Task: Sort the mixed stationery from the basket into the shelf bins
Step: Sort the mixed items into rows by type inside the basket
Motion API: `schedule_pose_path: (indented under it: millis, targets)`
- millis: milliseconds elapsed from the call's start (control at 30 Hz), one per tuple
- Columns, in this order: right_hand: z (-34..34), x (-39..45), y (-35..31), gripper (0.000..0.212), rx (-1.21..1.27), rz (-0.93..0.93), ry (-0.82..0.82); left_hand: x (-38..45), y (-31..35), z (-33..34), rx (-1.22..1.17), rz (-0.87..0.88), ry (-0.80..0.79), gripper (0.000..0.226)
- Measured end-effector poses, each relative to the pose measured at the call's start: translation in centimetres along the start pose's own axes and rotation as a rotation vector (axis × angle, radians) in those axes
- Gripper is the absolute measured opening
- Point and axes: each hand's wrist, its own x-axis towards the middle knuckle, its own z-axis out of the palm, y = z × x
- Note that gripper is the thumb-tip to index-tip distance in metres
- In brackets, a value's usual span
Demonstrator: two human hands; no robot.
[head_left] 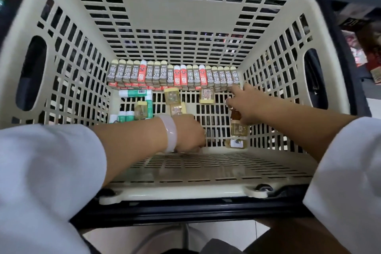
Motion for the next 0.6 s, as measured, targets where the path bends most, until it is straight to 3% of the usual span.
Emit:
schedule_pose_path:
  millis: [133,233,333,400,467,500,600]
  targets:
    - [0.5,-0.2,-0.8,0.057,0.250,-0.027,-0.185,-1.5,-1.6,0.5,-0.076,-0.155,-0.054,0.028]
    - [0.7,-0.1,-1.7,0.051,0.523,-0.004,-0.214,-2.0,-2.6,0.7,-0.044,-0.235,0.022,0.023]
    - [0.8,-0.3,-2.7,0.062,0.736,0.049,-0.216,-1.8,-2.0,1.1,-0.086,-0.249,0.008,0.026]
    - [0.4,-0.8,-2.7,0.072,1.062,0.061,-0.250,-1.8,-1.6,0.8,-0.154,-0.235,0.026,0.029]
    - [-1.0,-1.2,-2.3,0.076,1.604,0.037,-0.288,-1.8,-1.7,0.0,-0.213,-0.222,0.098,0.030]
    - [-1.4,-1.0,-2.2,0.076,1.761,0.008,-0.288,-1.8,-1.8,-0.6,-0.234,-0.215,0.138,0.030]
    - [-2.2,-0.5,-2.1,0.056,1.584,0.026,-0.253,-1.4,-1.7,-2.0,-0.260,-0.204,0.206,0.027]
